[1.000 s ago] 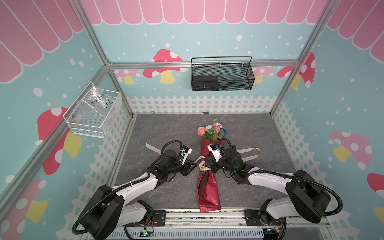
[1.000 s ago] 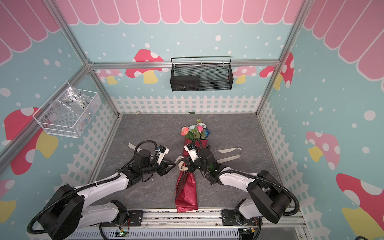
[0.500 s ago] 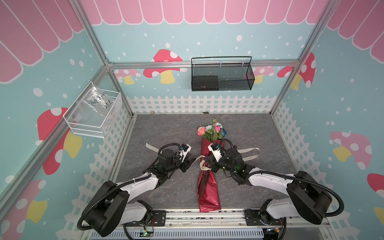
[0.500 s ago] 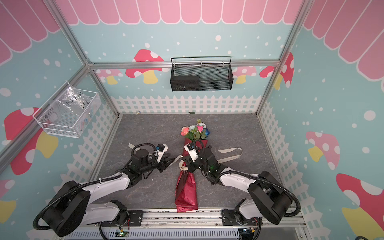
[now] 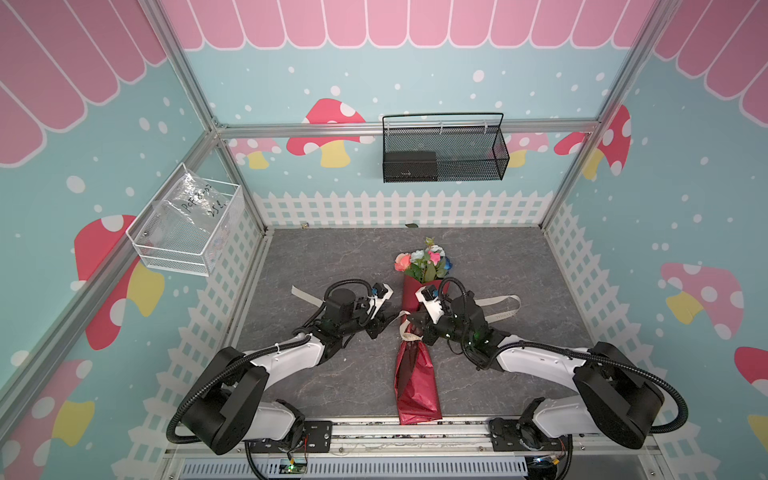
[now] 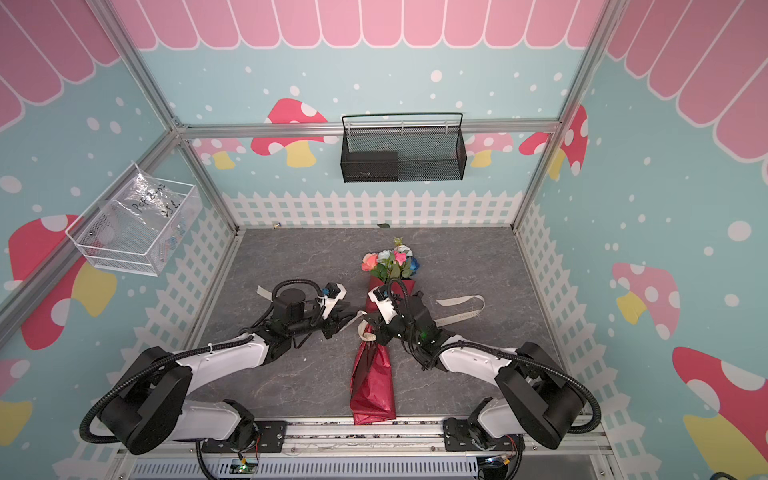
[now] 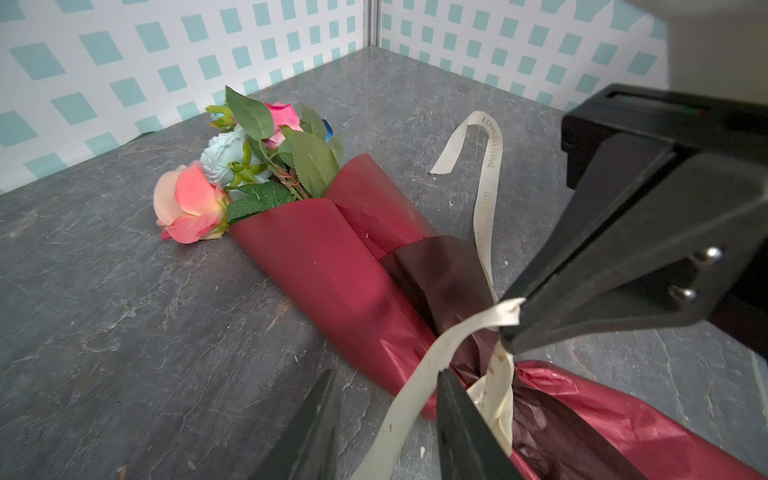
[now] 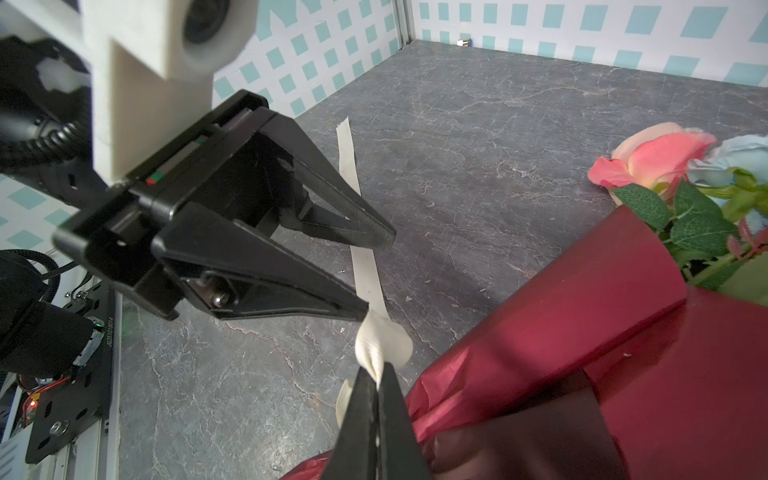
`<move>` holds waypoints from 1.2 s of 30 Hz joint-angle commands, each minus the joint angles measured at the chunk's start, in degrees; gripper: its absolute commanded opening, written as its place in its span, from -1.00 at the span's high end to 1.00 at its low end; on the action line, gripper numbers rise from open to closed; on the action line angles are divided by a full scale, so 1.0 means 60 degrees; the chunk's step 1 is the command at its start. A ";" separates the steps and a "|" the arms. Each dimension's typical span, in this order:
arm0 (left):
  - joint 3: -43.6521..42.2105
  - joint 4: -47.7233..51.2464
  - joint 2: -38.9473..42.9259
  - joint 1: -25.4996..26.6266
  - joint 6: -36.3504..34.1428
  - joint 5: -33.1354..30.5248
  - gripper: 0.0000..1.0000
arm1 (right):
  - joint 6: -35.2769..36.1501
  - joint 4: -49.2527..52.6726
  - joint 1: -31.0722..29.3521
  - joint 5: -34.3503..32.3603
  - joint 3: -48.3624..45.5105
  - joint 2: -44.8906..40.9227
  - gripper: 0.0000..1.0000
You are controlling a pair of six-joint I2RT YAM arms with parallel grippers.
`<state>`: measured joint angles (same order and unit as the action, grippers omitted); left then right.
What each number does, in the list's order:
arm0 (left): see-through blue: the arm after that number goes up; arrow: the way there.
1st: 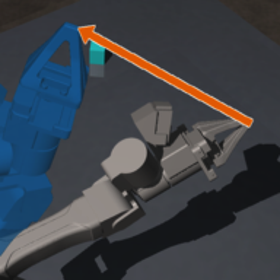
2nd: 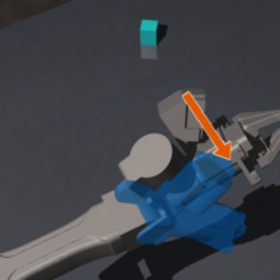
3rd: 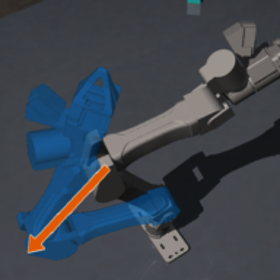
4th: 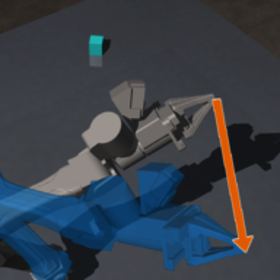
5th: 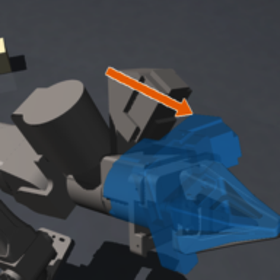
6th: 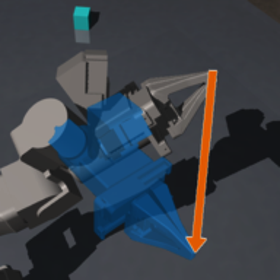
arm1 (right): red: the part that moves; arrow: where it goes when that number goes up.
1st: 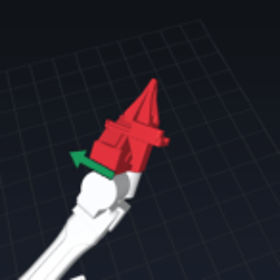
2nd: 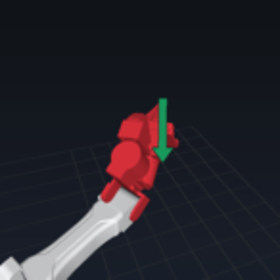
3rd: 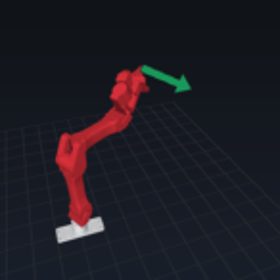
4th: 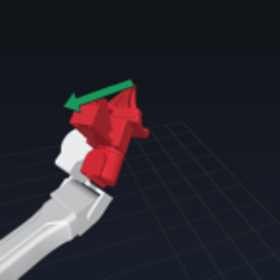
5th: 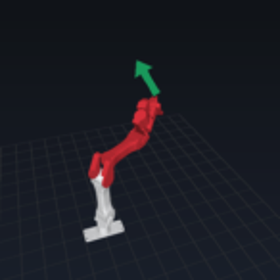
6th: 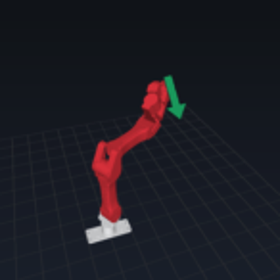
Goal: Tie the bouquet of fake flowers
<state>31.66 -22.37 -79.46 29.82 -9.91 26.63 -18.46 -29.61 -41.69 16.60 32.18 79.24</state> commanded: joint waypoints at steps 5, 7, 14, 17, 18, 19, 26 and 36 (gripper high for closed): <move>0.0301 0.0319 -0.0262 0.0127 -0.0500 0.0393 0.20 | 0.0117 -0.0083 -0.0042 0.0162 0.0024 -0.0004 1.00; 0.0301 0.0354 -0.0247 0.0127 -0.0487 0.0370 0.20 | 0.0105 -0.0048 -0.0051 0.0141 0.0039 0.0034 1.00; -0.0178 0.0687 0.0353 0.0067 -0.0726 0.0669 0.20 | 0.0131 -0.0027 -0.0044 0.0105 0.0077 0.0075 1.00; -0.0223 0.0698 0.0372 0.0068 -0.0658 0.0586 0.20 | 0.0141 -0.0013 -0.0044 0.0154 0.0139 0.0125 1.00; -0.0217 0.0664 0.0330 0.0068 -0.0652 0.0489 0.20 | 0.0138 -0.0017 -0.0039 0.0159 0.0150 0.0134 1.00; -0.0199 0.0596 0.0250 0.0068 -0.0622 0.0355 0.20 | 0.0132 -0.0025 -0.0048 0.0186 0.0172 0.0150 1.00; 0.0473 0.0502 -0.0561 0.0182 -0.0606 0.0464 0.36 | 0.0143 0.0040 -0.0048 0.0236 0.0222 0.0116 1.00; 0.0793 -0.0029 -0.1039 0.0331 -0.0349 0.0174 0.83 | 0.0176 0.0125 -0.0050 0.0231 0.0292 0.0125 1.00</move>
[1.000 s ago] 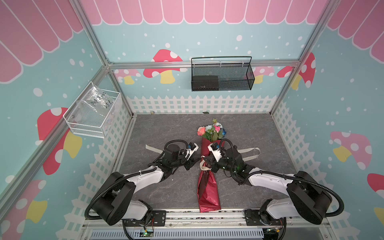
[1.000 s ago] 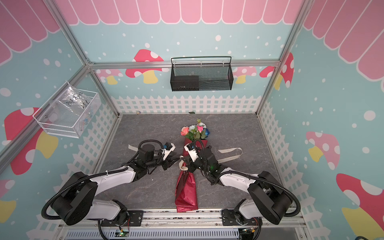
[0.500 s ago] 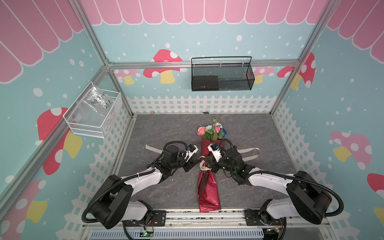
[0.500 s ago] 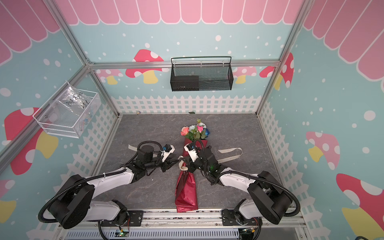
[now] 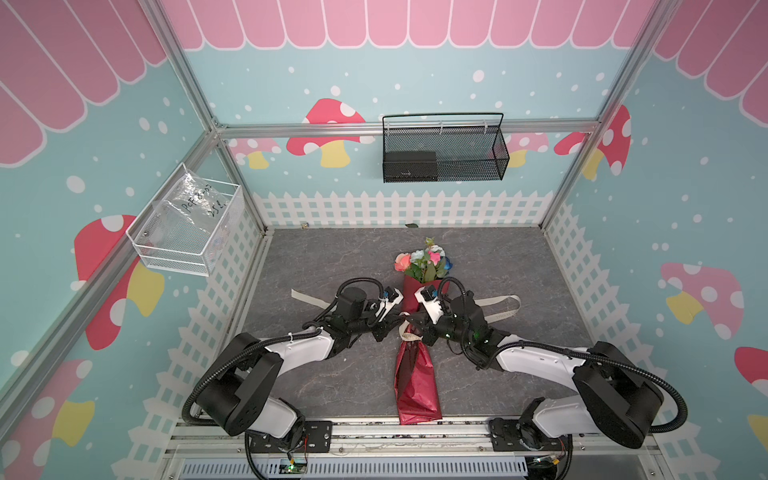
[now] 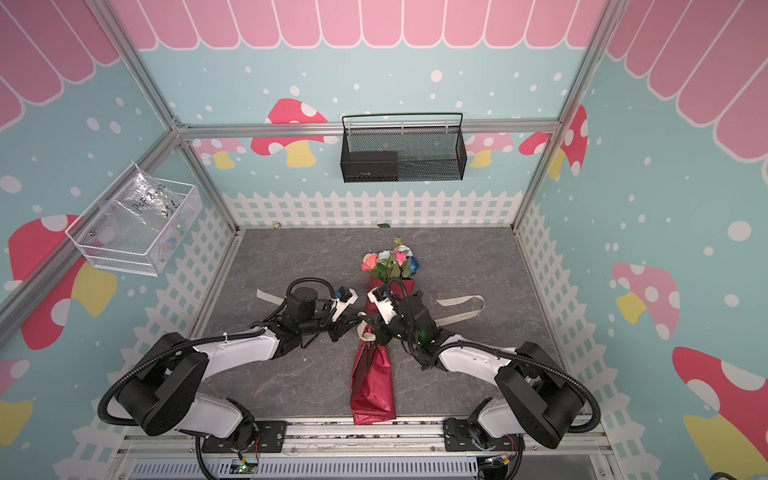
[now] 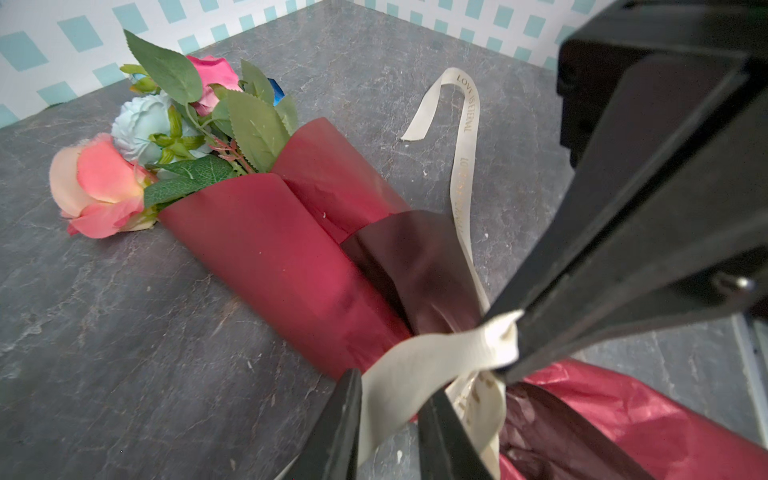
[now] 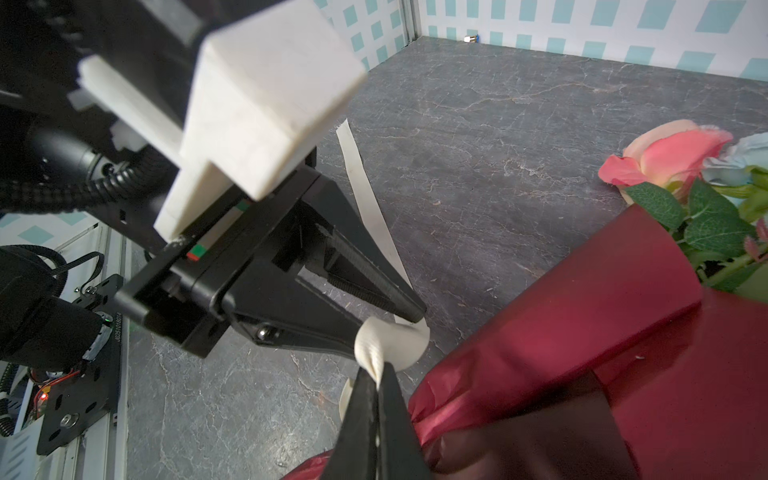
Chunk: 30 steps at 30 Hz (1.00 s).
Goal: Tie the bouquet of fake flowers
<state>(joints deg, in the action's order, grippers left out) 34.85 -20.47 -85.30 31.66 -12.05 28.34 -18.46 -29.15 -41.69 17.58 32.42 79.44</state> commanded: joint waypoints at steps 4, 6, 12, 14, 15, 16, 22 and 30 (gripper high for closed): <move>0.0358 -0.0289 0.0156 0.0068 0.0213 -0.0093 1.00 | 0.0162 0.0338 -0.0039 -0.0094 0.0382 0.0045 0.91; 0.0405 -0.0035 0.0387 0.0113 0.0292 -0.0094 1.00 | 0.0097 0.0816 -0.0039 -0.0433 0.0544 -0.0090 0.70; 0.0122 0.0434 0.0993 0.0463 0.0492 -0.0384 1.00 | -0.0667 0.2551 0.0041 -0.2531 0.0705 -0.1580 0.31; -0.0039 0.0382 0.1070 0.0541 0.0584 -0.0441 1.00 | -0.1087 0.3225 0.0099 -0.3453 0.0680 -0.2189 0.26; -0.0111 0.0359 0.1091 0.0568 0.0641 -0.0446 1.00 | -0.1432 0.3717 0.0188 -0.3999 0.0693 -0.2472 0.24; -0.0164 0.0309 0.1112 0.0556 0.0696 -0.0454 1.00 | -0.1780 0.4209 0.0338 -0.4397 0.0719 -0.2764 0.21; -0.0265 0.0196 0.1163 0.0587 0.0724 -0.0478 1.00 | -0.3681 0.6776 0.2627 -0.4980 0.0682 -0.3689 0.09; -0.0248 0.0062 0.1110 0.0637 0.0756 -0.0415 1.00 | -0.3626 0.6715 0.5320 -0.4262 0.0850 -0.2025 0.09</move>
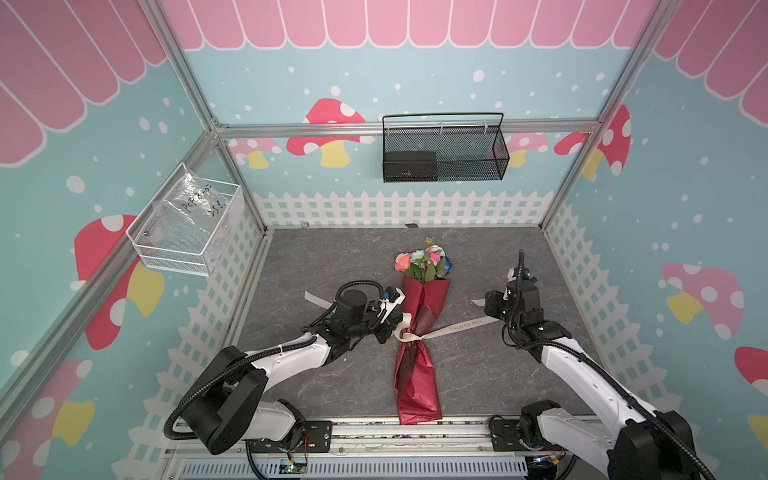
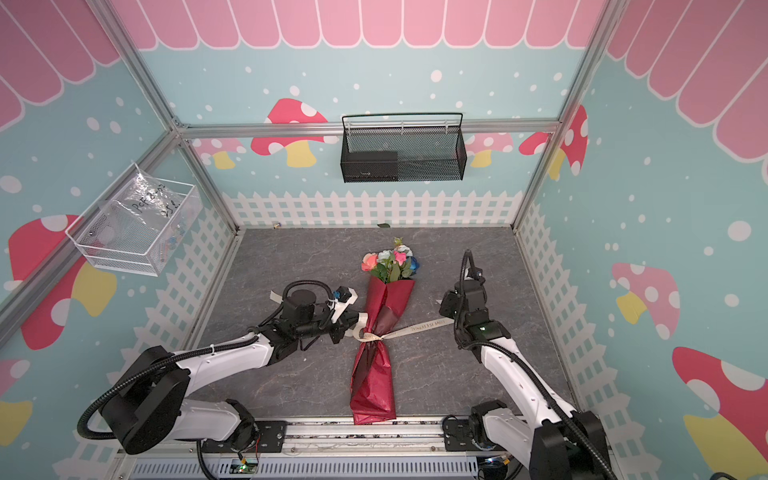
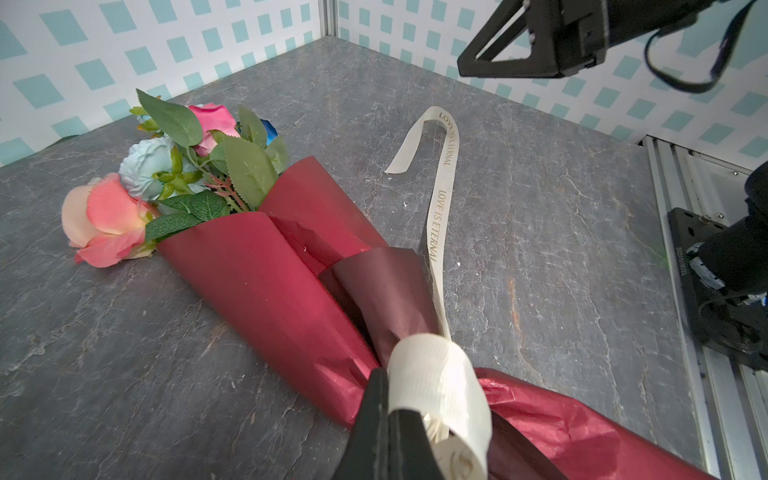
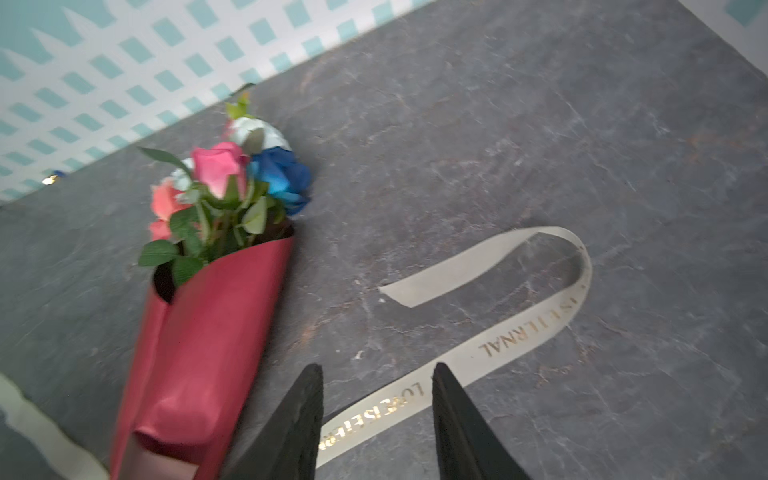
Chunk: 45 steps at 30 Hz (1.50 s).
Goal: Tie the bouquet of fake flowers
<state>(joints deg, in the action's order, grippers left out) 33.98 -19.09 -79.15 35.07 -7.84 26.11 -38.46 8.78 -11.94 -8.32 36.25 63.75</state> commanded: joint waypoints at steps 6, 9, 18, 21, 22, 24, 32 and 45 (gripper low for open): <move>-0.0136 -0.0271 0.0137 0.0101 0.0076 -0.0005 1.00 | -0.0182 -0.0065 0.1292 0.0298 0.0955 0.2799 0.09; -0.0175 -0.0280 0.0163 0.0103 0.0075 -0.0037 1.00 | -0.0130 -0.0532 0.1563 0.0479 0.1165 0.3453 0.08; -0.0197 -0.0268 0.0207 0.0117 0.0061 -0.0085 1.00 | -0.0153 -0.1214 0.2132 0.0866 0.2082 0.5162 0.10; -0.0198 -0.0217 0.0221 0.0137 0.0047 -0.0110 1.00 | -0.0166 -0.1215 0.2294 0.1004 0.2411 0.5678 0.12; -0.0191 -0.0239 0.0216 0.0140 0.0060 -0.0115 1.00 | -0.0200 -0.1202 0.2330 0.1029 0.2479 0.5812 0.13; -0.0191 -0.0231 0.0223 0.0134 0.0052 -0.0119 1.00 | -0.0240 -0.1228 0.2400 0.1064 0.2531 0.6025 0.15; -0.0140 -0.0169 0.0171 0.0162 -0.0011 -0.0105 1.00 | -0.0175 -0.1357 0.2562 0.1136 0.2747 0.6795 0.38; -0.0066 0.0117 0.0331 0.0597 -0.0789 -0.0784 1.00 | 0.1186 0.0163 0.1110 0.3502 0.5543 0.5117 1.00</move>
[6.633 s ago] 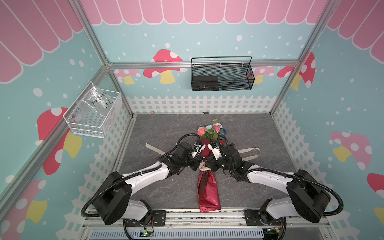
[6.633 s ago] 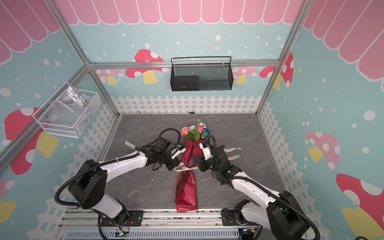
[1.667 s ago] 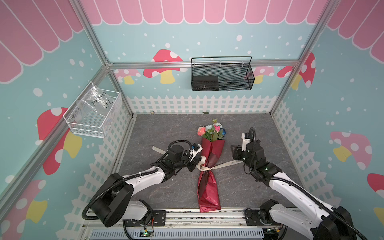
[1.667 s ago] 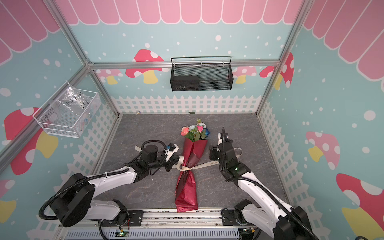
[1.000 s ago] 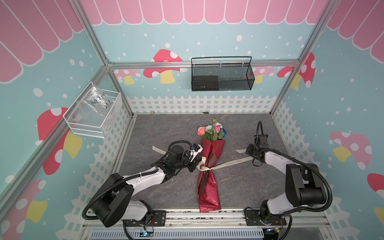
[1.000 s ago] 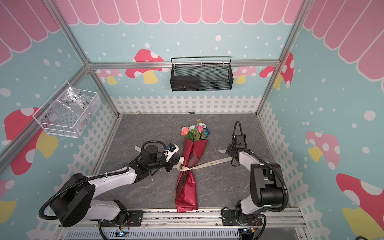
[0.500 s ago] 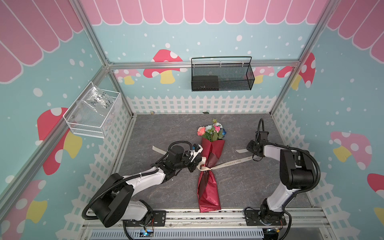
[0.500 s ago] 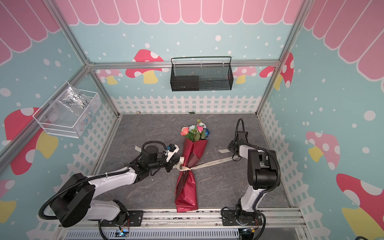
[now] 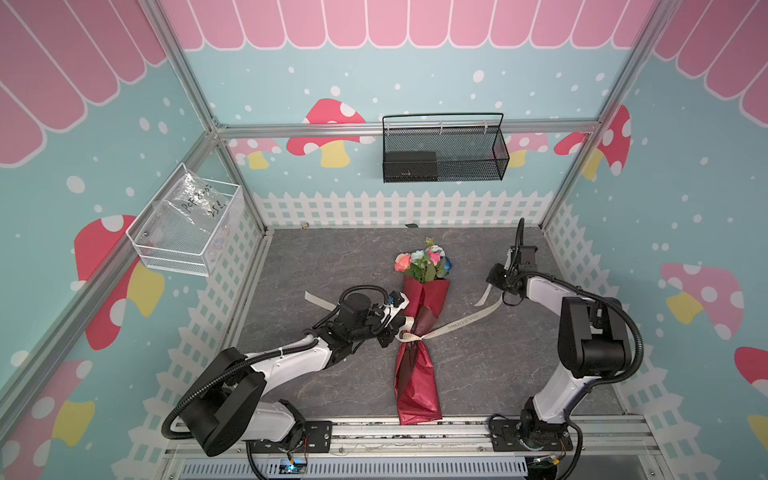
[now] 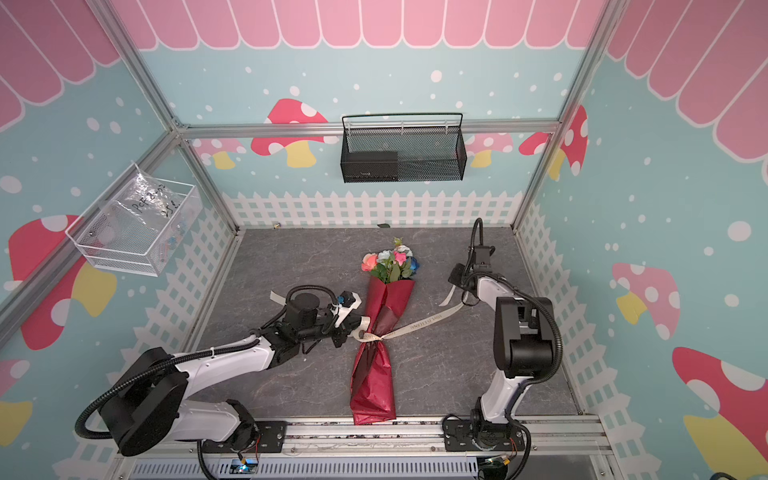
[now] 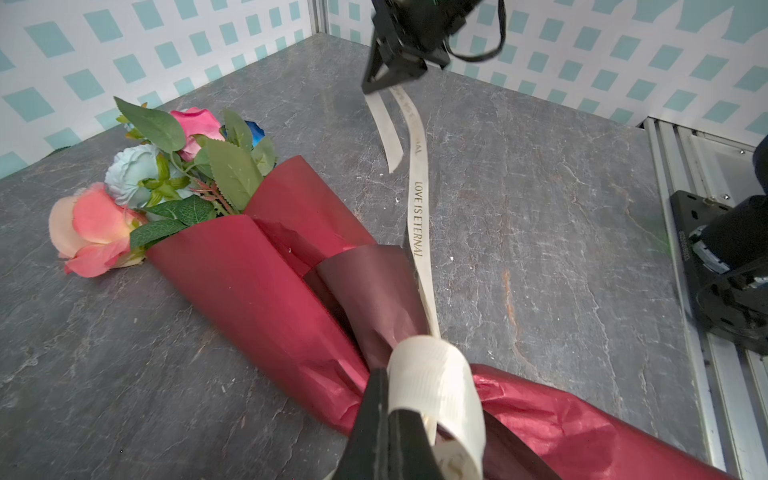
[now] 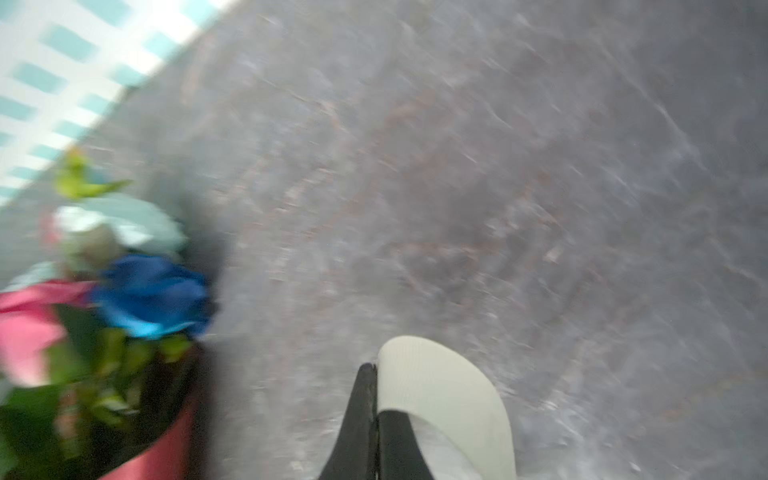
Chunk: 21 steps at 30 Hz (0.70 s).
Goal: Tie the bouquet of fake flowers
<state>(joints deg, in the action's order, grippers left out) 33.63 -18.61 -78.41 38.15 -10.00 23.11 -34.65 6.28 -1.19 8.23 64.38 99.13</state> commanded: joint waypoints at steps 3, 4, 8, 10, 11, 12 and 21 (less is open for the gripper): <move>-0.0053 -0.0060 0.0260 0.0105 -0.0464 -0.0294 1.00 | 0.0897 0.1254 -0.1685 0.0995 0.2006 -0.1029 1.00; -0.0066 -0.0055 0.0266 0.0112 -0.0508 -0.0287 1.00 | 0.0989 0.1389 -0.1955 0.1116 0.2339 -0.1040 1.00; -0.0079 0.0024 0.0265 0.0240 -0.0919 -0.0440 1.00 | 0.1331 0.1919 -0.3048 0.1584 0.3841 -0.0792 1.00; -0.0096 0.0056 0.0243 0.0331 -0.1183 -0.0618 1.00 | 0.1430 0.2075 -0.3545 0.1828 0.4410 -0.0527 1.00; -0.0111 0.0060 0.0233 0.0393 -0.1315 -0.0710 1.00 | 0.1467 0.2152 -0.3822 0.1887 0.4689 -0.0379 1.00; -0.0138 0.0055 0.0225 0.0461 -0.1438 -0.0811 1.00 | 0.1506 0.2200 -0.4090 0.1957 0.4973 -0.0209 1.00; -0.0230 0.0091 0.0203 0.1164 -0.2686 -0.1576 1.00 | 0.1924 0.2794 -0.6227 0.3234 0.7790 0.1979 1.00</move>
<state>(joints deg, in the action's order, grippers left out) 33.01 -18.59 -77.76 44.03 -20.82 15.84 -25.54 19.70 -35.83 23.46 106.91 107.61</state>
